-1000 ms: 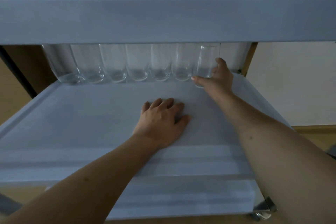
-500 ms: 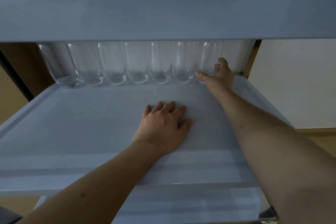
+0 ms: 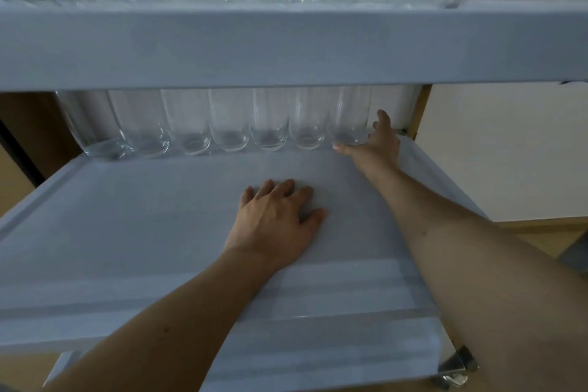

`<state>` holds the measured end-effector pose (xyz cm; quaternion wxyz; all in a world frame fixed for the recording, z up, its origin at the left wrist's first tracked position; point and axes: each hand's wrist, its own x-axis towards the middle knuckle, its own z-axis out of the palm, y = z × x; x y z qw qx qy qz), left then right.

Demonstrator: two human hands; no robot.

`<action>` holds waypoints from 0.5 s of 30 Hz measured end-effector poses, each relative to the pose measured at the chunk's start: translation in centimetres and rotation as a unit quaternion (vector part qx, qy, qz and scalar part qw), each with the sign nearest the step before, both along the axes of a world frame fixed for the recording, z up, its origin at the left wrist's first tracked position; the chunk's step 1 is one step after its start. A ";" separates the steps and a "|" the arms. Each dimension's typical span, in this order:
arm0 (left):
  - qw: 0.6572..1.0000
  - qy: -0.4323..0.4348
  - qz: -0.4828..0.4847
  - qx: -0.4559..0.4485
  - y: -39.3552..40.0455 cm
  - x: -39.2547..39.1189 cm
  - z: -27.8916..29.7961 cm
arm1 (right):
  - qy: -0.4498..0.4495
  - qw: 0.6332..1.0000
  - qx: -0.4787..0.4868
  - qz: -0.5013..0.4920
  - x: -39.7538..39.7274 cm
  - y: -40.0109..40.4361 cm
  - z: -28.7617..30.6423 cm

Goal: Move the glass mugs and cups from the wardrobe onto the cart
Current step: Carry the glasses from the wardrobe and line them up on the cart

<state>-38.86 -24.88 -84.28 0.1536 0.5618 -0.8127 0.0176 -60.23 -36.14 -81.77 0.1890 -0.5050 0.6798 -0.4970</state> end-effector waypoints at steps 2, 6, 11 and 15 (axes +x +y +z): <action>1.000 0.003 0.001 0.009 0.1 -0.1 0.2 | 0.037 0.999 0.009 -0.001 -0.2 1.5 -0.2; 1.000 -0.004 0.002 0.016 0.3 -0.3 0.8 | 0.134 0.991 0.018 -0.005 -0.9 5.7 -0.3; 0.999 -0.013 -0.001 0.030 0.6 -0.4 1.4 | 0.238 0.968 0.051 0.051 -1.6 12.2 0.0; 0.999 -0.040 0.010 0.035 0.9 -0.3 2.3 | 0.281 0.950 0.117 0.073 -2.1 16.3 0.7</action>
